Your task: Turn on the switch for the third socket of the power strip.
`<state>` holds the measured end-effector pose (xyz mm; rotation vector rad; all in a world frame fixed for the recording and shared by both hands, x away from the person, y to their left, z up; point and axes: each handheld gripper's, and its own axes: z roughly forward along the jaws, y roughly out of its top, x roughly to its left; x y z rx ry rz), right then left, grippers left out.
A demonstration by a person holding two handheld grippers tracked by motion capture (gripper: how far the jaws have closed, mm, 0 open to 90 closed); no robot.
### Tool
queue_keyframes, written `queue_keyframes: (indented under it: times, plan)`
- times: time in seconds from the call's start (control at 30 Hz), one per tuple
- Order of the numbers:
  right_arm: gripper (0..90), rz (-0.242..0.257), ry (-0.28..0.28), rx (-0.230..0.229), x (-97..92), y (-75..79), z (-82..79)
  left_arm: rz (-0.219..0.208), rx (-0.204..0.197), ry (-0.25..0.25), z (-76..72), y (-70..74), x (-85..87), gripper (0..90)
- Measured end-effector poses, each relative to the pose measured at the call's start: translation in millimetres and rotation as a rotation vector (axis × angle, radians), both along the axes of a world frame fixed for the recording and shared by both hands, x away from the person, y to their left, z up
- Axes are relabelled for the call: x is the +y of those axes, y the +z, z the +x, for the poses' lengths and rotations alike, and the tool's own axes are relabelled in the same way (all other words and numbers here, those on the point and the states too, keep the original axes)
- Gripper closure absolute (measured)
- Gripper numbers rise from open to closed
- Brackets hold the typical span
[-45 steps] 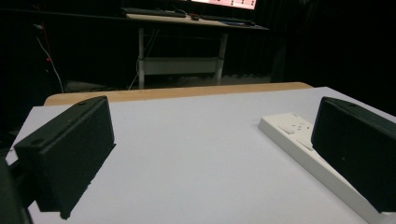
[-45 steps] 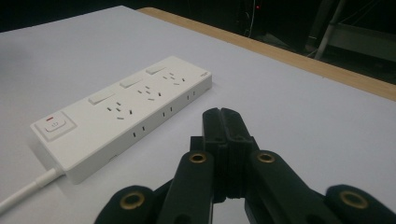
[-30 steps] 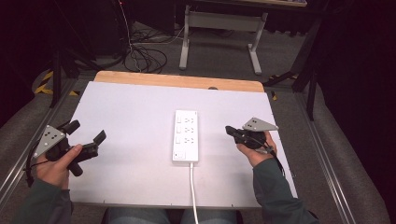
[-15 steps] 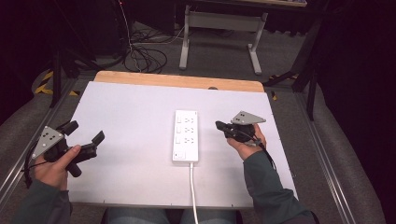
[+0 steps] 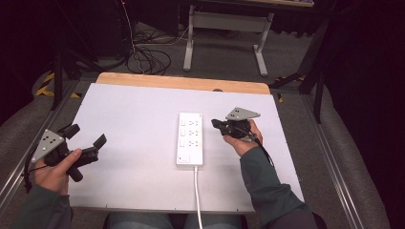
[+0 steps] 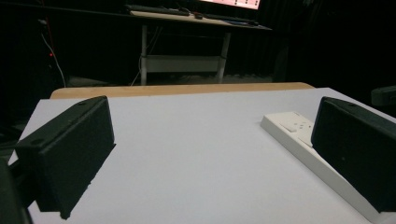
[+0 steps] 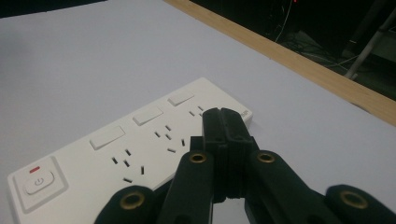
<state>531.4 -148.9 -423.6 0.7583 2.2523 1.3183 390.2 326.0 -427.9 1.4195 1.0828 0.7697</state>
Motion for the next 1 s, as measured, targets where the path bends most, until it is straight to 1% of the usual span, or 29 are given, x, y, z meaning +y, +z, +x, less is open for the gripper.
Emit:
queue_keyframes:
  times: [0.33,0.53,0.67,0.8,0.9,1.0]
  plan:
    - [90.0,0.0,0.024,0.017,12.8,-2.0,9.2,0.004,0.002,-0.011,0.3,0.2,-1.6,0.0]
    - [90.0,-0.006,0.048,0.033,24.4,-6.6,15.6,-0.001,0.001,-0.011,0.0,0.1,-1.0,0.0]
    - [90.0,-0.025,0.072,0.047,32.6,-12.3,19.3,0.001,0.0,-0.013,0.3,0.7,-1.2,0.0]
    - [90.0,-0.037,0.082,0.057,40.2,-17.2,24.3,0.002,0.003,-0.021,-0.4,0.3,-1.7,0.0]
    - [90.0,-0.054,0.095,0.063,46.2,-19.3,25.7,-0.001,0.004,-0.023,-1.0,0.2,-1.0,0.0]
    - [90.0,-0.058,0.104,0.065,49.6,-19.7,27.2,0.001,0.004,-0.023,-1.2,0.1,-0.2,0.0]
